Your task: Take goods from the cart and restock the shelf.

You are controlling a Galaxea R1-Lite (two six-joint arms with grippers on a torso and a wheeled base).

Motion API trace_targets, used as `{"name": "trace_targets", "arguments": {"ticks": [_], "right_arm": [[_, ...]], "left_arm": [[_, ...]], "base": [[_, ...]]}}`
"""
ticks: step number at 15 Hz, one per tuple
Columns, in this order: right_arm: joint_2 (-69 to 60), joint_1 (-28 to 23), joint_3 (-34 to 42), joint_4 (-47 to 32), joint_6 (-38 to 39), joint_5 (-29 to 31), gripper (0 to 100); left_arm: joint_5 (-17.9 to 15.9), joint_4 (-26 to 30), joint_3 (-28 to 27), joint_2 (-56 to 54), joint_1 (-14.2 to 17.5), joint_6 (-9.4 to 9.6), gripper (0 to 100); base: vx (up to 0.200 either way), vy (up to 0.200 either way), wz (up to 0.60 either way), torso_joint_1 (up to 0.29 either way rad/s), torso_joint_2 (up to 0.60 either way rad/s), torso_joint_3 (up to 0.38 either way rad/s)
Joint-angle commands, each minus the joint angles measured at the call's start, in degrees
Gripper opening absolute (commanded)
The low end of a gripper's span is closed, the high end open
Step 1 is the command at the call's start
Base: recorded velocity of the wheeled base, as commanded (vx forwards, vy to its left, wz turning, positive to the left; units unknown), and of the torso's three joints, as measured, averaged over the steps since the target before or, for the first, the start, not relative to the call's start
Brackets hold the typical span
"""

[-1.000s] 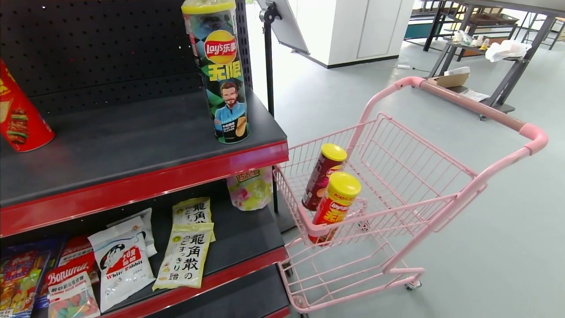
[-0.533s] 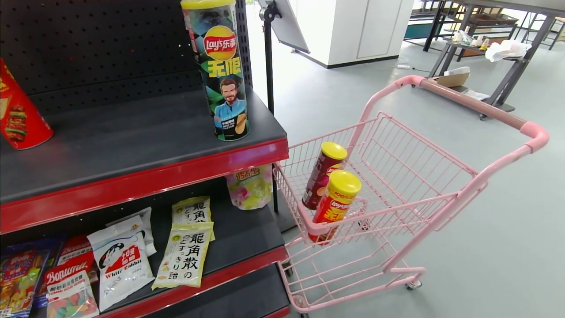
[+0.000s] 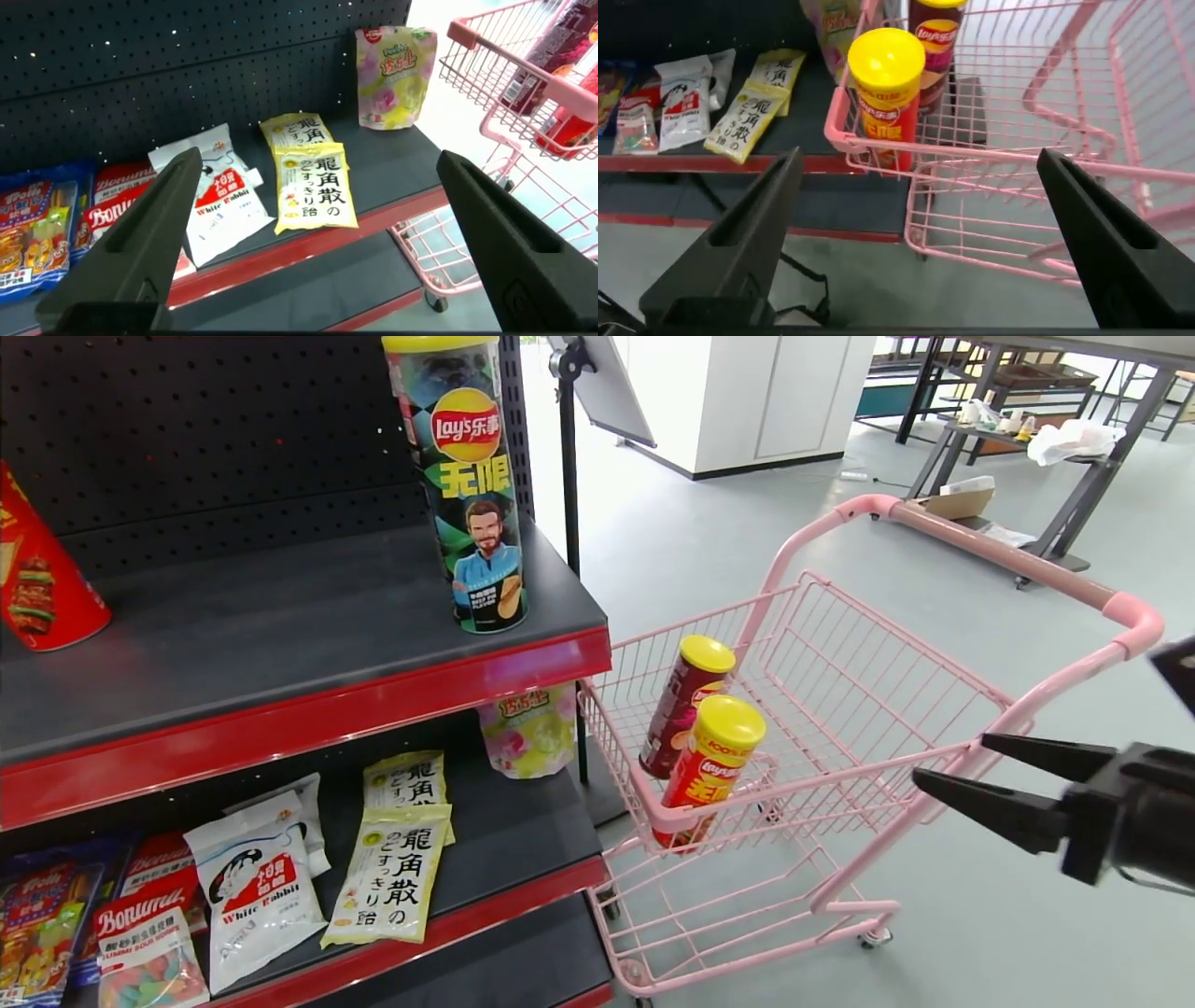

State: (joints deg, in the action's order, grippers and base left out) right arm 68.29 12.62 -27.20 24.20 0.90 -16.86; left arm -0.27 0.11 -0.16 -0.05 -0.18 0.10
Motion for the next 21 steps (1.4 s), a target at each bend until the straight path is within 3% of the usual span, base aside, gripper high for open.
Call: {"name": "trace_targets", "arguments": {"ticks": [1,4,17,21], "right_arm": [[19.86,3.38,-1.98,8.15,0.42,-1.42,100],[28.04,3.47,-2.86,17.73,0.42,-2.21,100],[40.25,10.59,-8.05,25.46,5.87,-2.04,100],[49.31,10.23,-8.22,38.03,5.34,-1.07,100]], "left_arm": [[0.00,-0.02,-0.02,0.05,0.01,-0.01,100],[0.00,-0.02,-0.02,0.05,0.01,-0.01,100],[0.00,0.07,-0.02,0.05,0.01,-0.01,100],[0.00,0.07,-0.02,0.05,0.01,-0.01,100]], "base": [[0.000,0.000,0.00,0.000,0.00,0.000],[0.000,0.000,0.00,0.000,0.00,0.000],[0.000,0.000,0.00,0.000,0.00,0.000],[0.000,0.000,0.00,0.000,0.00,0.000]]}}
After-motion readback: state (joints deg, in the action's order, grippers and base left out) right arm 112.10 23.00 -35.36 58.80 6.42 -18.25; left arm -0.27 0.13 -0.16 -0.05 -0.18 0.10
